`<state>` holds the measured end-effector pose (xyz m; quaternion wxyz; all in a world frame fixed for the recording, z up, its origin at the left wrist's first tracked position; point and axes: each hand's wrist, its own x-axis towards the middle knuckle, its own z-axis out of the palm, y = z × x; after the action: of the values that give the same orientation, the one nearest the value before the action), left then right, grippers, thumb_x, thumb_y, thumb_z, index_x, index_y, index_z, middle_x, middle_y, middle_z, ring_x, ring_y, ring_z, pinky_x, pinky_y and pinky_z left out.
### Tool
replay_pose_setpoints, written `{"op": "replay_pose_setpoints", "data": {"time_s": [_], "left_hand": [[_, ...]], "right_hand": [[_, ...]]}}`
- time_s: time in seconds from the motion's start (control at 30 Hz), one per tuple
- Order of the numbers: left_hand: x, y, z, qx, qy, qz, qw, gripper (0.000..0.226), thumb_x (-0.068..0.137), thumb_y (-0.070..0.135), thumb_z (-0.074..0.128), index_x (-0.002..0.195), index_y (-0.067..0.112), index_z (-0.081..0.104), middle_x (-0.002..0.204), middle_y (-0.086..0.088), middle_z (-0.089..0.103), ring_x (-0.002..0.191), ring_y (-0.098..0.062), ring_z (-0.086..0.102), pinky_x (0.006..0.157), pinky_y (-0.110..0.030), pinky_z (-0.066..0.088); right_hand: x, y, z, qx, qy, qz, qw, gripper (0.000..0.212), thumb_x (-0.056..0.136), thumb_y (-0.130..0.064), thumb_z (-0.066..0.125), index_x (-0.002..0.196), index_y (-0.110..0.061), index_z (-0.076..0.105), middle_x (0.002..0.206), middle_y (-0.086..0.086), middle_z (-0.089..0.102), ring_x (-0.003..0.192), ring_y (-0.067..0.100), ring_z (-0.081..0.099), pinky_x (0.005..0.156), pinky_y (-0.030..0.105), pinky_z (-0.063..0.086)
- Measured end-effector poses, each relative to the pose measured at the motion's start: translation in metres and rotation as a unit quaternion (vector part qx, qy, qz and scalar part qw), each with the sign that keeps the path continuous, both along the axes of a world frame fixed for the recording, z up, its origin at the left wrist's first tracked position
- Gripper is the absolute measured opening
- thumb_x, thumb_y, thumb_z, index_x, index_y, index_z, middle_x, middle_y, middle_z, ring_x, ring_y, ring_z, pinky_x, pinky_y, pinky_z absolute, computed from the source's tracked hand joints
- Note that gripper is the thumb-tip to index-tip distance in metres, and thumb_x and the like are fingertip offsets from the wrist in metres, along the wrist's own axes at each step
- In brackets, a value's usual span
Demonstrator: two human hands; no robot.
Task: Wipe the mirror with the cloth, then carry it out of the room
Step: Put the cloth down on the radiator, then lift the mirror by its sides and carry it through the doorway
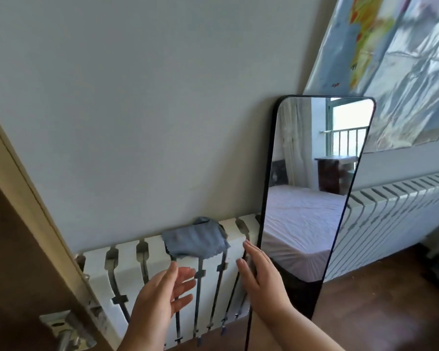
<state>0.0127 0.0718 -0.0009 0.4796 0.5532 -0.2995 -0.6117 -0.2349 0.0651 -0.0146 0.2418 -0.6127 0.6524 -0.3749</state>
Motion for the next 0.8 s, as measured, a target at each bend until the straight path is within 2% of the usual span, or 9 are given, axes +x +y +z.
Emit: {"op": "replay_pose_setpoints", "data": {"time_s": [0.1, 0.2, 0.27, 0.33, 0.37, 0.47, 0.63, 0.73, 0.8], "left_hand": [[-0.019, -0.011, -0.012, -0.004, -0.025, -0.020, 0.999, 0.038, 0.109, 0.042, 0.058, 0.112, 0.011, 0.080, 0.109, -0.004, 0.088, 0.096, -0.018, 0.086, 0.086, -0.043, 0.063], [-0.045, -0.021, -0.013, -0.013, -0.026, -0.019, 0.999, 0.028, 0.111, 0.032, 0.058, 0.111, 0.013, 0.078, 0.109, -0.002, 0.088, 0.098, -0.022, 0.085, 0.085, -0.043, 0.063], [-0.062, -0.026, -0.011, -0.031, -0.019, -0.009, 0.999, 0.023, 0.110, 0.027, 0.059, 0.110, 0.014, 0.078, 0.106, 0.001, 0.088, 0.104, -0.025, 0.081, 0.087, -0.044, 0.062], [-0.082, -0.031, -0.006, -0.052, -0.020, 0.002, 0.998, 0.019, 0.109, 0.024, 0.061, 0.110, 0.016, 0.078, 0.108, 0.003, 0.088, 0.109, -0.025, 0.079, 0.087, -0.044, 0.061], [-0.093, -0.033, -0.003, -0.066, -0.023, 0.010, 0.998, 0.018, 0.108, 0.025, 0.062, 0.110, 0.017, 0.078, 0.110, 0.002, 0.088, 0.110, -0.025, 0.079, 0.088, -0.044, 0.061], [-0.133, -0.040, 0.013, -0.103, -0.053, 0.036, 0.993, 0.026, 0.100, 0.039, 0.067, 0.117, 0.022, 0.077, 0.113, -0.001, 0.087, 0.115, -0.021, 0.078, 0.102, -0.048, 0.061], [-0.196, -0.060, 0.034, -0.152, -0.104, 0.037, 0.982, 0.044, 0.109, 0.036, 0.062, 0.149, 0.017, 0.063, 0.147, 0.002, 0.069, 0.139, -0.017, 0.064, 0.128, -0.044, 0.044], [-0.224, -0.069, 0.041, -0.159, -0.142, 0.047, 0.976, 0.048, 0.110, 0.039, 0.061, 0.153, 0.017, 0.059, 0.143, 0.010, 0.064, 0.135, -0.008, 0.058, 0.118, -0.029, 0.040], [-0.235, -0.072, 0.041, -0.156, -0.155, 0.042, 0.975, 0.048, 0.111, 0.039, 0.059, 0.154, 0.020, 0.058, 0.141, 0.013, 0.061, 0.133, -0.005, 0.056, 0.115, -0.026, 0.038]], "right_hand": [[-0.047, 0.015, -0.003, 0.005, -0.048, -0.093, 0.994, 0.045, 0.108, -0.043, 0.062, 0.151, -0.028, 0.061, 0.146, -0.016, 0.064, 0.137, 0.004, 0.058, 0.118, 0.032, 0.047], [-0.109, 0.012, 0.006, 0.000, -0.109, -0.200, 0.974, 0.022, 0.109, -0.046, 0.059, 0.128, -0.041, 0.069, 0.126, -0.018, 0.072, 0.118, 0.000, 0.066, 0.095, 0.022, 0.053], [-0.153, 0.004, 0.009, -0.015, -0.152, -0.263, 0.953, 0.017, 0.112, -0.043, 0.054, 0.115, -0.042, 0.070, 0.120, -0.011, 0.076, 0.112, 0.012, 0.071, 0.096, 0.037, 0.059], [-0.197, -0.008, 0.012, -0.018, -0.187, -0.304, 0.934, 0.030, 0.116, -0.040, 0.047, 0.125, -0.029, 0.074, 0.124, -0.002, 0.077, 0.111, 0.022, 0.072, 0.104, 0.053, 0.058], [-0.219, -0.017, 0.015, -0.020, -0.204, -0.314, 0.927, 0.036, 0.117, -0.037, 0.044, 0.131, -0.022, 0.073, 0.128, 0.003, 0.076, 0.114, 0.025, 0.071, 0.107, 0.054, 0.056], [-0.272, -0.047, 0.025, -0.032, -0.234, -0.319, 0.918, 0.041, 0.118, -0.036, 0.040, 0.136, -0.015, 0.070, 0.132, 0.009, 0.073, 0.118, 0.026, 0.068, 0.106, 0.046, 0.054], [-0.324, -0.093, 0.047, -0.009, -0.215, -0.275, 0.937, 0.046, 0.113, -0.053, 0.042, 0.136, -0.023, 0.067, 0.124, 0.008, 0.069, 0.112, 0.030, 0.067, 0.107, 0.056, 0.053], [-0.336, -0.112, 0.050, -0.009, -0.148, -0.247, 0.958, 0.040, 0.114, -0.046, 0.041, 0.129, -0.020, 0.068, 0.107, 0.009, 0.070, 0.084, 0.023, 0.065, 0.083, 0.046, 0.057], [-0.333, -0.122, 0.047, -0.028, -0.132, -0.231, 0.964, 0.036, 0.115, -0.044, 0.039, 0.126, -0.024, 0.068, 0.107, 0.005, 0.068, 0.088, 0.022, 0.062, 0.084, 0.041, 0.050]]}}
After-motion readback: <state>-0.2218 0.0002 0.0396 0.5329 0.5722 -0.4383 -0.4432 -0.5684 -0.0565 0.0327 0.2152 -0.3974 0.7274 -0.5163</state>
